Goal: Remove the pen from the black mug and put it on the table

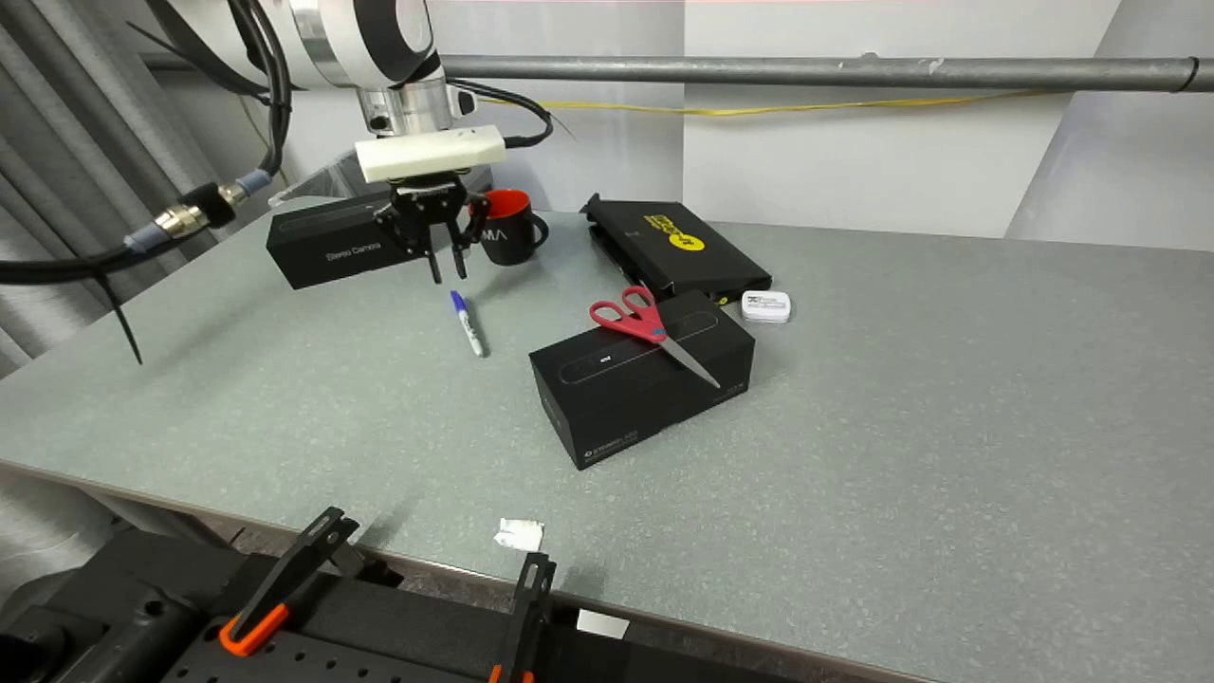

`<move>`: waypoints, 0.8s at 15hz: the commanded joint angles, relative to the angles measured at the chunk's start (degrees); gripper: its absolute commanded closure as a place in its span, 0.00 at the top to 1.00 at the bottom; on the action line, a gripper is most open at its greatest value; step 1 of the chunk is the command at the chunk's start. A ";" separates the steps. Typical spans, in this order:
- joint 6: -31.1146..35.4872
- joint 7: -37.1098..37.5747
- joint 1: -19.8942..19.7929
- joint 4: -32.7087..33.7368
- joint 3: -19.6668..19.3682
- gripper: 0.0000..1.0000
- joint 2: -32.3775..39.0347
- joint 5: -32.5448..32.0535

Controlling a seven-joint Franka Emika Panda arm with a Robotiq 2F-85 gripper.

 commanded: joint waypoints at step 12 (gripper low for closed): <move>-0.49 1.33 0.52 2.30 0.38 1.00 0.60 -0.35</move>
